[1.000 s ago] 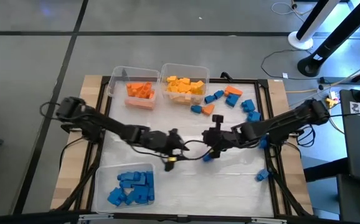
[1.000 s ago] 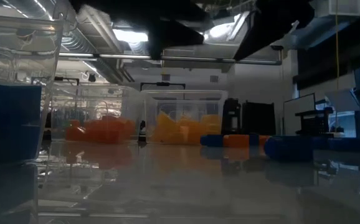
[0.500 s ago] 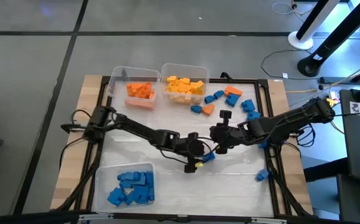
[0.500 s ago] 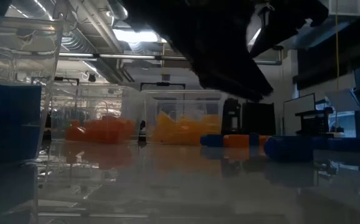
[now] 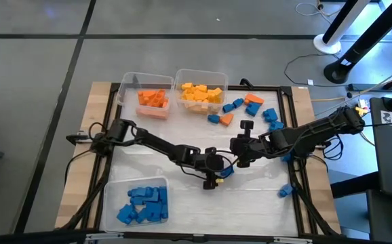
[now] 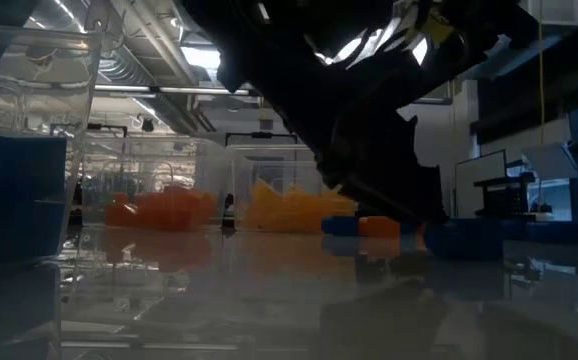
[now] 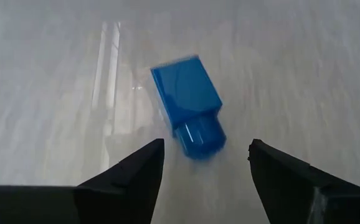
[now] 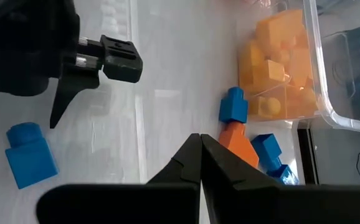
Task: Sort blocks
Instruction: Put the blue game piece into the bottom transparent bin
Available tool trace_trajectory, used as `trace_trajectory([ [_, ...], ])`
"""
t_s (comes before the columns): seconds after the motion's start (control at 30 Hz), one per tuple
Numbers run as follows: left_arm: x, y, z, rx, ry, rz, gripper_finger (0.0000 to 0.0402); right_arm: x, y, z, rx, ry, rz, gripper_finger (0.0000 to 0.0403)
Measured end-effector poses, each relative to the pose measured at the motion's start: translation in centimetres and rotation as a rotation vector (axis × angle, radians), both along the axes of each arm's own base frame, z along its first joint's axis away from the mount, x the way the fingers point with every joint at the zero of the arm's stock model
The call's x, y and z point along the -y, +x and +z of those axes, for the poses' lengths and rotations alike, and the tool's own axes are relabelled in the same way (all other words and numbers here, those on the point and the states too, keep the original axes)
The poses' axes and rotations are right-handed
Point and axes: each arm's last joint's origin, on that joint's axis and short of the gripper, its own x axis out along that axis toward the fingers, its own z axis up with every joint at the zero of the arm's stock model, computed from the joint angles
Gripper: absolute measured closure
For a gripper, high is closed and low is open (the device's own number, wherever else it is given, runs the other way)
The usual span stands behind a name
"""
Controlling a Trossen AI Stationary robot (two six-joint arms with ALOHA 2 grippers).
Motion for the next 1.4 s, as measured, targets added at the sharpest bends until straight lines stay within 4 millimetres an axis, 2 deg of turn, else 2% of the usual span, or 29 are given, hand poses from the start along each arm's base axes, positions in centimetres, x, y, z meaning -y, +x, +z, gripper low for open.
trace_trajectory([
  [0.37,-0.5,0.5,-1.0,0.014,-0.031,0.04,0.0176,0.0,0.0,0.0,0.002,0.001,0.0,0.0396],
  [0.87,-0.4,0.8,-0.6,0.072,-0.046,0.045,0.0176,0.0,0.0,0.0,0.002,0.001,0.0,0.0396],
  [1.1,-0.3,1.3,-3.0,0.067,-0.062,0.063,0.0176,0.0,0.0,0.0,0.001,0.0,0.0,0.0396],
  [1.4,-0.3,1.5,-3.0,0.097,-0.068,0.067,0.0176,0.0,0.0,0.0,-0.009,-0.01,0.012,0.0396],
])
